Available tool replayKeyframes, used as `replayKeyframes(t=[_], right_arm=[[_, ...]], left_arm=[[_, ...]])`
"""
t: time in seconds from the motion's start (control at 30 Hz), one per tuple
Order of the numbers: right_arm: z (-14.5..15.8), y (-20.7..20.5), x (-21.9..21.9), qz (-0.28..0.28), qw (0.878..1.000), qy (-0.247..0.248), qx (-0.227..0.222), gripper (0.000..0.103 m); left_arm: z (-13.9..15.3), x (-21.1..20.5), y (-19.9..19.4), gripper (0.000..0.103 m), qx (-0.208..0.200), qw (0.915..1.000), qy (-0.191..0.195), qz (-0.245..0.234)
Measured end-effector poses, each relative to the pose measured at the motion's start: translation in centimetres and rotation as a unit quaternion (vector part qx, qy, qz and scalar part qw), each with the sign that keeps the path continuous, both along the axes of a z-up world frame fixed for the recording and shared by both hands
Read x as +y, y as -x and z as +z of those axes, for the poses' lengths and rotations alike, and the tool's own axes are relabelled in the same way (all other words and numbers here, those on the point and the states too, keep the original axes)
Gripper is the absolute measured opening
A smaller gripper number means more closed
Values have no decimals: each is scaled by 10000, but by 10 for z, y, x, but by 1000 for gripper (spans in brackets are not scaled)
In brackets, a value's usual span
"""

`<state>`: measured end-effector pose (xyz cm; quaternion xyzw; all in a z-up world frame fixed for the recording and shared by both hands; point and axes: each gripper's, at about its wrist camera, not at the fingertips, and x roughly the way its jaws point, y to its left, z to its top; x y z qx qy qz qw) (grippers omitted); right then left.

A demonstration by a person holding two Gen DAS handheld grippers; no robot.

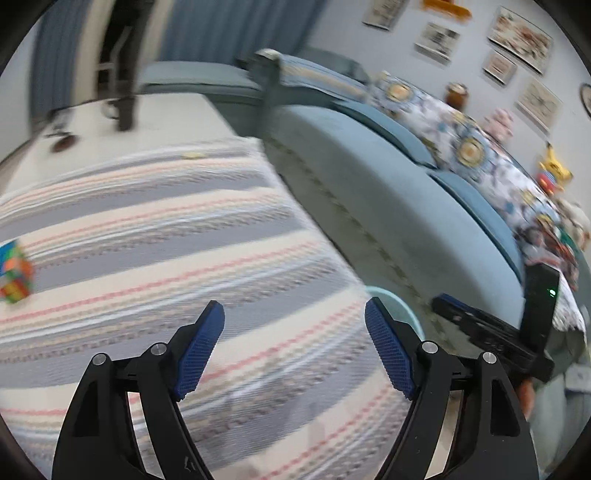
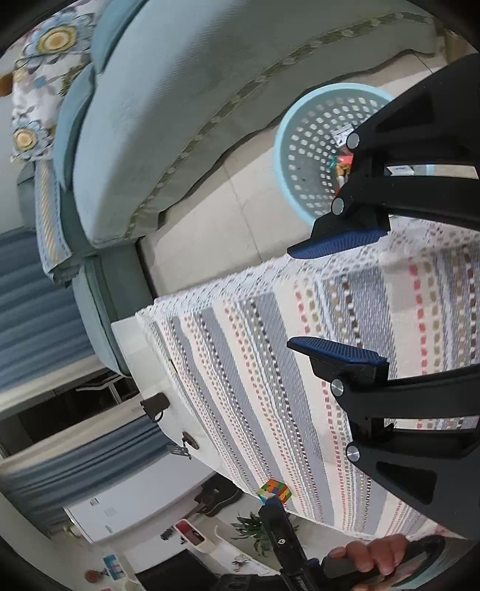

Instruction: Collect trash

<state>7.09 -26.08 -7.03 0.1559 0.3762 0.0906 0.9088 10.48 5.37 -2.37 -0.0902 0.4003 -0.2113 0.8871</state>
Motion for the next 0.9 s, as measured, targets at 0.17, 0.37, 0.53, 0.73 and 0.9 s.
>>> replayKeyframes(t=[0.17, 0.37, 0.53, 0.73, 0.9], right_arm=[[15, 4, 29, 160, 9997, 94, -178, 41], [42, 26, 51, -831, 9918, 832, -493, 46], [44, 55, 46, -1652, 9741, 1389, -671, 46], [33, 87, 26, -2392, 9533, 1589, -931, 57], [20, 97, 16, -2592, 9450, 1766, -930, 57]], left_arm=[[15, 40, 30, 77, -512, 9912, -382, 1162], [28, 20, 63, 82, -1092, 9767, -1115, 1475], [27, -25, 77, 90, -1240, 9854, -868, 784], [12, -76, 85, 91, -1600, 9819, -895, 480], [-18, -90, 93, 93, -1609, 9819, -899, 438]])
